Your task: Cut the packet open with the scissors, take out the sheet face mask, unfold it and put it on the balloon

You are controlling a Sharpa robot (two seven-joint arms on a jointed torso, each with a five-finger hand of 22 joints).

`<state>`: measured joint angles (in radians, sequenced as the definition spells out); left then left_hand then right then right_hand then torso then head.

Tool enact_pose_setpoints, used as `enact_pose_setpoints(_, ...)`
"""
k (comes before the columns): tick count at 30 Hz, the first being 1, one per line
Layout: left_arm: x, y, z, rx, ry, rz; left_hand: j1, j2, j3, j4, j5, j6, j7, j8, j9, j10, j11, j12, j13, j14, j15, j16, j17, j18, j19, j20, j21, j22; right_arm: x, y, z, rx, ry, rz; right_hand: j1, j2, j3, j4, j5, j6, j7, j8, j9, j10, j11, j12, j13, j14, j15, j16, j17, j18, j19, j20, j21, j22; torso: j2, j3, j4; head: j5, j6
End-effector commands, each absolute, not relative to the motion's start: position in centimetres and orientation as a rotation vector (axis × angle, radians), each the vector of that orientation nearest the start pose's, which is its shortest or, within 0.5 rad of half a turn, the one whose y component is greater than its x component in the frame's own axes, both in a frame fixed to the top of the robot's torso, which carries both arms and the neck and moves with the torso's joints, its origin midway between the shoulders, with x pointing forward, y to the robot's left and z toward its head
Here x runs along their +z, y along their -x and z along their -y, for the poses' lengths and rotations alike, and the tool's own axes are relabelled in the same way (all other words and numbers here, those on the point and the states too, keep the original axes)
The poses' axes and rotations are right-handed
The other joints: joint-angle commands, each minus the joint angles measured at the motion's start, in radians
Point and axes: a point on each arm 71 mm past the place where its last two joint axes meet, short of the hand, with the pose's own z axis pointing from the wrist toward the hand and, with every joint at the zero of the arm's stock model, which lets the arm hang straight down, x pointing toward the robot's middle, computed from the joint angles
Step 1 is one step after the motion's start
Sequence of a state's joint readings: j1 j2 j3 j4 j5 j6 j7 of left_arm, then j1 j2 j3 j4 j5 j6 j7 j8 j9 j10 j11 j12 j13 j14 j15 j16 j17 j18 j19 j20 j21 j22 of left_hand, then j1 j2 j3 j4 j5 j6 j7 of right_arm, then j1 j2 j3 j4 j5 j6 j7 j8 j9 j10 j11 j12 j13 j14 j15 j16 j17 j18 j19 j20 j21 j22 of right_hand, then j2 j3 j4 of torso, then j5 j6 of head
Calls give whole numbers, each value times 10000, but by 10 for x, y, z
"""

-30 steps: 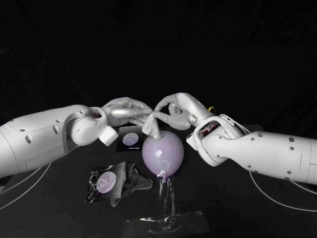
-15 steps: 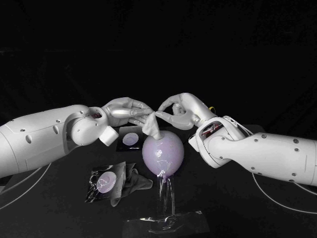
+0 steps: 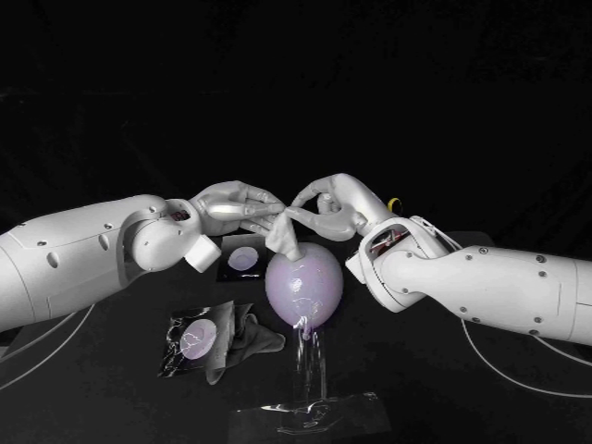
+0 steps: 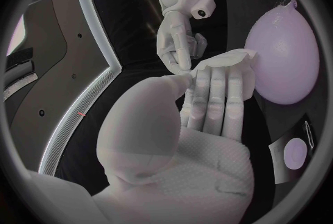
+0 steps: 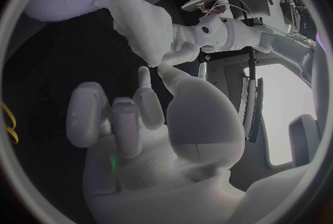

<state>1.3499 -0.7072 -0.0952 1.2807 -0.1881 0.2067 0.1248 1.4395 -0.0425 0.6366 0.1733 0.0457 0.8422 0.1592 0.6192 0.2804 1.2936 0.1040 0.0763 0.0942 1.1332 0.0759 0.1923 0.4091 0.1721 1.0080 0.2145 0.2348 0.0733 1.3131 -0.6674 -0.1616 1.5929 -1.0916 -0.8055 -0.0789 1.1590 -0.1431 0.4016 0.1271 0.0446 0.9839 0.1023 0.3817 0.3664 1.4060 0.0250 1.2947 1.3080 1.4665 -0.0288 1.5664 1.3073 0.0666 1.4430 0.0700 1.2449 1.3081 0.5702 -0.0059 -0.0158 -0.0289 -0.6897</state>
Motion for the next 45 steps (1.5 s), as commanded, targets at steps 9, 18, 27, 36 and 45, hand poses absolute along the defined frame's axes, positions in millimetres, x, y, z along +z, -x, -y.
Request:
enact_pose_setpoints(9, -149, -531, -180, -16455, 7248, -19302, 19, 53, 53, 4, 30, 42, 1, 34, 2214, 66, -32, 26, 16, -39, -25, 44, 17, 110, 55, 21, -19, 10, -146, -471, 110, 9728, -1996, -13798, 107, 135, 25, 115, 71, 242, -82, 33, -5, 266, -57, 325, 675, 1043, -129, 44, 2635, -53, 108, -19, 125, 1813, -6, 3, -7, -5, -13)
enact_pose_setpoints(18, -149, -531, -180, -16475, 7232, -19319, 18, 42, 70, -8, 30, 33, 2, 41, 2235, 65, -32, 25, 21, -41, -25, 45, 23, 110, 54, 19, -18, 11, -146, -470, 109, 9793, -1913, -13796, 301, 201, 51, 118, 71, 383, -168, 124, 9, 415, -132, 553, 868, 1043, -191, 44, 2635, -79, 170, -66, 271, 1852, -6, 0, 1, -19, -20)
enact_pose_setpoints(27, -149, -531, -179, -16486, 7199, -19360, 16, 28, 85, -21, 31, 24, 3, 49, 2256, 65, -32, 26, 26, -42, -25, 47, 28, 110, 55, 17, -16, 12, -146, -471, 108, 9772, -1872, -13714, 1261, 768, 705, -317, 41, 414, -309, 245, 48, 519, -275, 690, 1006, 1043, -321, 44, 2635, -103, 223, -186, 400, 1886, -4, 0, -2, -15, -33)
enact_pose_setpoints(36, -149, -531, -180, -16444, 7204, -19344, 16, 28, 85, -21, 31, 24, 3, 49, 2256, 65, -32, 26, 26, -42, -25, 47, 28, 110, 55, 17, -16, 12, -145, -470, 109, 9746, -1768, -13641, 1662, 900, 1276, -752, 41, 416, -297, 487, 185, 644, -275, 837, 1146, 1043, -335, 44, 2635, -148, 304, -231, 616, 1942, -10, 2, -5, -19, -40)
enact_pose_setpoints(45, -149, -532, -182, -16380, 7224, -19278, 13, 20, 99, -30, 32, 19, 4, 55, 2273, 66, -32, 27, 30, -43, -24, 49, 33, 109, 55, 16, -14, 13, -145, -469, 114, 9679, -1709, -13557, 1639, 890, 1415, -824, 41, 433, -301, 585, 238, 719, -279, 939, 1233, 1043, -337, 44, 2635, -171, 348, -234, 738, 1973, -9, 4, -6, -9, -25)
